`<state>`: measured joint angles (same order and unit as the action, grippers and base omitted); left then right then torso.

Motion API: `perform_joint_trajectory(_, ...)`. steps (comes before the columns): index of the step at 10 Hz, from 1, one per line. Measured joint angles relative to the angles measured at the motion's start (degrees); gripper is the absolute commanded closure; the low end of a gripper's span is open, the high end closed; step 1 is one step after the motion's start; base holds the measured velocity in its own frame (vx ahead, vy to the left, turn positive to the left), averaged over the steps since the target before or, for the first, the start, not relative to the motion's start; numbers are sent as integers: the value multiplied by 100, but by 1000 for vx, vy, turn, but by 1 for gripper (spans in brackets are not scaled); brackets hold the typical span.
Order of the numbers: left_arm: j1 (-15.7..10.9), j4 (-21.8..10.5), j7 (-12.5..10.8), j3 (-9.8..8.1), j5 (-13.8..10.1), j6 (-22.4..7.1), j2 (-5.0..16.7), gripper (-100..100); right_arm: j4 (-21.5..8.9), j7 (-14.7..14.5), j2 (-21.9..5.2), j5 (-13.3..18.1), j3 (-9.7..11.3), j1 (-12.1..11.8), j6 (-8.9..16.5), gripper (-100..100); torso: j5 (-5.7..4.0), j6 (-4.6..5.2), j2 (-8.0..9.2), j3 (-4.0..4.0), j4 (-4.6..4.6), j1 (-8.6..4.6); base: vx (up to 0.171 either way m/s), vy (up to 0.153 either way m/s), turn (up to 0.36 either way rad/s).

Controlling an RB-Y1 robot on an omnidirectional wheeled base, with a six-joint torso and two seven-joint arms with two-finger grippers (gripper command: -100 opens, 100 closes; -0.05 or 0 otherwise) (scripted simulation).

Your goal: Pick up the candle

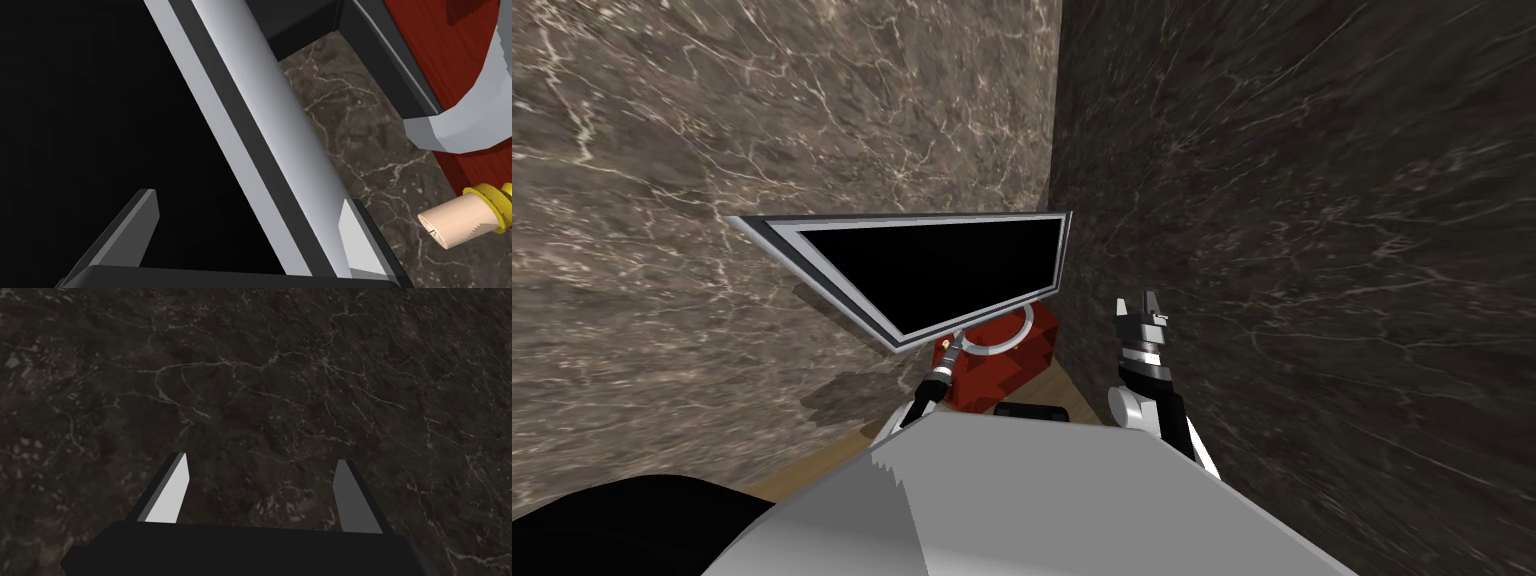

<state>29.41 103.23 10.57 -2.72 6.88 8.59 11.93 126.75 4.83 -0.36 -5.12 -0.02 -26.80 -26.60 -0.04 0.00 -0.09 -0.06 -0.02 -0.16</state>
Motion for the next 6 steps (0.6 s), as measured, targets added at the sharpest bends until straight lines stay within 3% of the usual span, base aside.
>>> perform_joint_trajectory(2, 55, -97, 28, 28, 55, -324, 39, -100, 0, 0, 0, 0, 0, 0, 0, 0, 0, 0, -1, 0, 0, 0, 22, -35, -21)
perform_joint_trajectory(6, -38, -546, 68, 38, 130, -630, 111, -100, 0, 0, 0, 0, 0, 0, 0, 0, 3, 0, 5, 3, 1, 18, 13, 0, -47)
